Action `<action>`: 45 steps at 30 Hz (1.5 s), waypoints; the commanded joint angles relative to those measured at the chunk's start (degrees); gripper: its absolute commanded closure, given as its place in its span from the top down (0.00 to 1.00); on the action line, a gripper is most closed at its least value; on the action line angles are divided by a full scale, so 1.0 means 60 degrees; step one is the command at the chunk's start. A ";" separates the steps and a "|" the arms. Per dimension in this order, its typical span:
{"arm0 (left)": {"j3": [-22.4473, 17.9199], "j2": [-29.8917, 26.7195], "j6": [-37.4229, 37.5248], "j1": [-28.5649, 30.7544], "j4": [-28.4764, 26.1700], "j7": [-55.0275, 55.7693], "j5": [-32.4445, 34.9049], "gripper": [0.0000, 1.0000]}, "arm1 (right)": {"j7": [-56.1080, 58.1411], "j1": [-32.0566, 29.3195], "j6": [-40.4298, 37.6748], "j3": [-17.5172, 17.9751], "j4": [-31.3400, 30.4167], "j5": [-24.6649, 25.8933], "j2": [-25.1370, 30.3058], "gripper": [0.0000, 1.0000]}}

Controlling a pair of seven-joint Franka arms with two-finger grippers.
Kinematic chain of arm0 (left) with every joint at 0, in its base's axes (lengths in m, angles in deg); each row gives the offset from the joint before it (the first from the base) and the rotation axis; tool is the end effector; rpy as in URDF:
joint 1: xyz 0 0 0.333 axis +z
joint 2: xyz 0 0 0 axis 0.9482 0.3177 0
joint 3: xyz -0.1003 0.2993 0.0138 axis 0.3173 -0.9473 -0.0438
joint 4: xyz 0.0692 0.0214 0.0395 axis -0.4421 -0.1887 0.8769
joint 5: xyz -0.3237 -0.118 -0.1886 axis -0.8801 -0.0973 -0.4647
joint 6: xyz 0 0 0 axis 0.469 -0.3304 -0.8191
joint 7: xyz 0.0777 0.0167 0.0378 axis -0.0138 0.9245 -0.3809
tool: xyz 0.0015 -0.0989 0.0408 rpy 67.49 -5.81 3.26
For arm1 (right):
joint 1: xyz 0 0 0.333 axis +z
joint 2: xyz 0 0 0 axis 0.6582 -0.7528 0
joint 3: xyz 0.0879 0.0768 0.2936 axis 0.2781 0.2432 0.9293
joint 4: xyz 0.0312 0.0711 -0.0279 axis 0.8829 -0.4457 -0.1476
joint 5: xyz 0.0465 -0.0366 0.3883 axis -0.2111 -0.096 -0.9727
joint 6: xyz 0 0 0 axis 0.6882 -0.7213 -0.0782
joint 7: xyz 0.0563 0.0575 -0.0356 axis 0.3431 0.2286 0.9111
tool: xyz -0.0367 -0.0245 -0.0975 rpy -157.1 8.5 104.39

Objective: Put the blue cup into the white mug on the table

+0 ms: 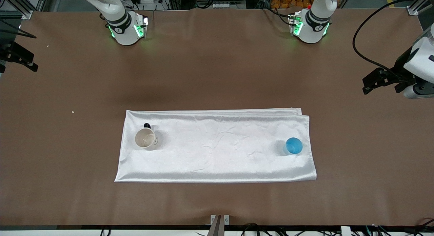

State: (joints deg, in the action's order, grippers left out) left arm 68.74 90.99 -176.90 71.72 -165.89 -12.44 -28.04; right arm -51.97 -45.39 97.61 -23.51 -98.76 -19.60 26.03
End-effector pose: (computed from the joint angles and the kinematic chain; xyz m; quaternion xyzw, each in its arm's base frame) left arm 0.5749 -0.0654 0.6317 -0.9992 -0.0156 -0.0336 0.0114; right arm 0.5226 -0.0388 0.6666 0.9998 0.0164 0.0129 0.0033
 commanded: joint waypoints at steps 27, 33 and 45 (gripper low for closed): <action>-0.0188 0.1057 -0.1456 0.0341 -0.0589 -0.0125 -0.0482 1.00 | -0.0165 0.0118 -0.0029 -0.0038 0.0107 -0.0098 -0.0125 1.00; -0.0188 0.1584 -0.2423 0.0312 -0.0927 -0.0139 -0.0468 1.00 | -0.0165 0.0206 0.0234 -0.0023 -0.0433 -0.0273 -0.0198 1.00; -0.0086 0.2654 -0.3083 0.0165 -0.0913 -0.0183 -0.0380 1.00 | -0.0150 0.0528 0.1420 -0.0008 -0.2279 -0.0904 -0.0198 1.00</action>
State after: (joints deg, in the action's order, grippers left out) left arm 68.02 105.19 -194.10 72.83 -171.55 -12.56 -29.61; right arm -51.98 -43.82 103.25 -23.40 -107.44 -23.04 23.93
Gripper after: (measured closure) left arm 0.000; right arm 0.000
